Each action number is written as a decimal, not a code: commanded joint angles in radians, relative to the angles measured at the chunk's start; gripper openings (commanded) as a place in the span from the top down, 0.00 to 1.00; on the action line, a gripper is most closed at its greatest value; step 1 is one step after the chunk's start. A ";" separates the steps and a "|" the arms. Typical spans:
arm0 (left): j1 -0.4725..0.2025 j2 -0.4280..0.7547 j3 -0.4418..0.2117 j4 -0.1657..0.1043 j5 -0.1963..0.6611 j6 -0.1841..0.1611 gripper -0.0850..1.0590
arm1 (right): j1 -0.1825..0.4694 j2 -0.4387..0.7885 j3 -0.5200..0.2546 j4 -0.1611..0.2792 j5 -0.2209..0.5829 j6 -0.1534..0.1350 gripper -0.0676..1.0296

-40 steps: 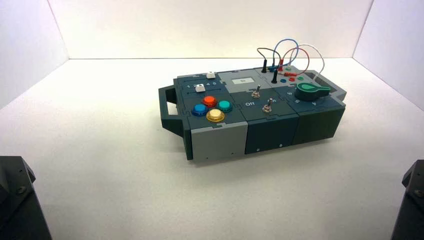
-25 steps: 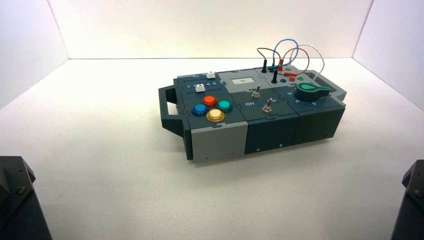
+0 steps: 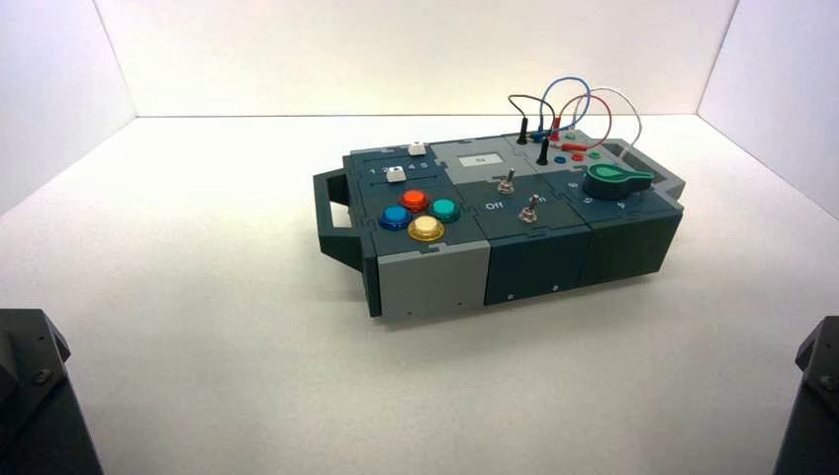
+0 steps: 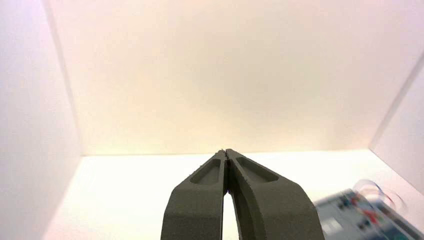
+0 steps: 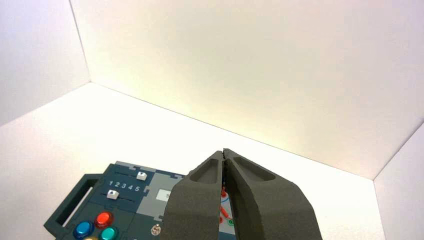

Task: Move the left gripper to the left.

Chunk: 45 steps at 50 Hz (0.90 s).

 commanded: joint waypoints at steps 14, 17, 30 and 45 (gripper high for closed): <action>0.129 0.187 -0.140 0.003 -0.094 0.009 0.95 | -0.002 0.012 -0.005 0.015 -0.014 0.006 0.96; 0.149 0.227 -0.163 0.003 -0.110 0.011 0.95 | -0.002 0.014 -0.005 0.017 -0.014 0.009 0.96; 0.299 0.293 -0.241 -0.006 -0.107 -0.005 0.95 | 0.002 0.006 -0.009 0.040 0.020 0.020 0.96; 0.497 0.307 -0.267 -0.009 -0.077 -0.017 0.95 | 0.012 0.018 -0.009 0.046 0.043 0.020 0.96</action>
